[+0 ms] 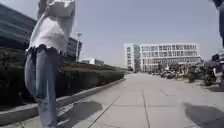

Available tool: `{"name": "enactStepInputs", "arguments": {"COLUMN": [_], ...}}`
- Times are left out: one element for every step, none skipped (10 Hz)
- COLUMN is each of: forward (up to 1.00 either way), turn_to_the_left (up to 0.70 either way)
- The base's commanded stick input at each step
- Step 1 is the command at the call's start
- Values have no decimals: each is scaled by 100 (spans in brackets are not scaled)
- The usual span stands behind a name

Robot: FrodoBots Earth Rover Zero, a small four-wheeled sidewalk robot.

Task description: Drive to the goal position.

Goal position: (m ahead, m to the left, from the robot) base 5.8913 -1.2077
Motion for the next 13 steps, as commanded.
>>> {"name": "enactStepInputs", "arguments": {"forward": [67,70,70,70,70,70,70,70,70,70,70,70,70], "turn_to_the_left": [-1,-1,-1,-1,-1,-1,-1,-1,-1,-1,-11,-29,-36]}}
